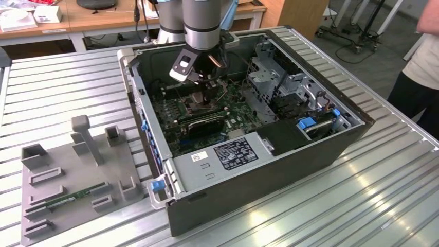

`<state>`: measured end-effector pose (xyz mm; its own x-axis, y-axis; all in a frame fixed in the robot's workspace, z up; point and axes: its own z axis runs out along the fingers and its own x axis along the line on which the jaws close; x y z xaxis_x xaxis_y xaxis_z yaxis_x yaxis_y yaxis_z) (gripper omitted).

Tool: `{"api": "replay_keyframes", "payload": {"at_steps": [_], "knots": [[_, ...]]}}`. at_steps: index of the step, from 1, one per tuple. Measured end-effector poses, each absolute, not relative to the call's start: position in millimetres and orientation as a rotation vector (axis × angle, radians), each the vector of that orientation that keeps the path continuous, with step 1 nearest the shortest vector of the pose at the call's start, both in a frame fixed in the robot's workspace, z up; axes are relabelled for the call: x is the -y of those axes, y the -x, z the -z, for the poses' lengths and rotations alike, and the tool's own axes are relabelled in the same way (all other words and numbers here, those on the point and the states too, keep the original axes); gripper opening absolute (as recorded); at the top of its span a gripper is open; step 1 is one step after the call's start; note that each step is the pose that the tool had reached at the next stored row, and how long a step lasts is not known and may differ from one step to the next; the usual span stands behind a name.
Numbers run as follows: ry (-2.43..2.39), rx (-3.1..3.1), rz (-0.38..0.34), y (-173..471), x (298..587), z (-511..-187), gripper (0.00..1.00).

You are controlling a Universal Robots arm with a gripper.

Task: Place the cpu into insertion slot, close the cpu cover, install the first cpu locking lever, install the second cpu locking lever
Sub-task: 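Place the cpu into insertion slot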

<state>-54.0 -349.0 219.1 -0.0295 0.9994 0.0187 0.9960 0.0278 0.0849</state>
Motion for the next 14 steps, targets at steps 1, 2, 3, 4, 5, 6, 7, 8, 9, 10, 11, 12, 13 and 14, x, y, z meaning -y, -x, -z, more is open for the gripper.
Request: {"api": "replay_keyframes", "payload": {"at_steps": [1, 2, 3, 4, 5, 6, 7, 8, 9, 10, 11, 12, 13, 14], "knots": [[-2.156, -2.219, -0.115, 54.0, 348.9, -218.9, 0.54], [-2.156, -2.218, -0.115, 54.4, 348.6, -218.5, 0.54], [-2.156, -2.219, -0.115, 54.7, 348.4, -218.2, 0.54], [-2.156, -2.219, -0.115, 55.0, 348.3, -217.8, 0.54], [-2.156, -2.219, -0.115, 55.4, 348.0, -217.2, 0.54], [-2.156, -2.219, -0.115, 55.7, 347.6, -216.6, 0.54], [-2.156, -2.219, -0.115, 56.1, 347.2, -216.0, 0.54], [-2.156, -2.219, -0.115, 56.4, 346.8, -215.2, 0.54], [-2.156, -2.219, -0.115, 56.6, 346.3, -214.1, 0.54], [-2.156, -2.219, -0.115, 56.6, 345.8, -213.2, 0.54], [-2.156, -2.219, -0.115, 56.7, 345.3, -212.2, 0.54], [-2.156, -2.219, -0.115, 56.8, 344.9, -211.3, 0.54], [-2.156, -2.219, -0.115, 56.8, 344.4, -210.4, 0.54], [-2.156, -2.219, -0.115, 56.9, 343.9, -209.4, 0.54]]}}
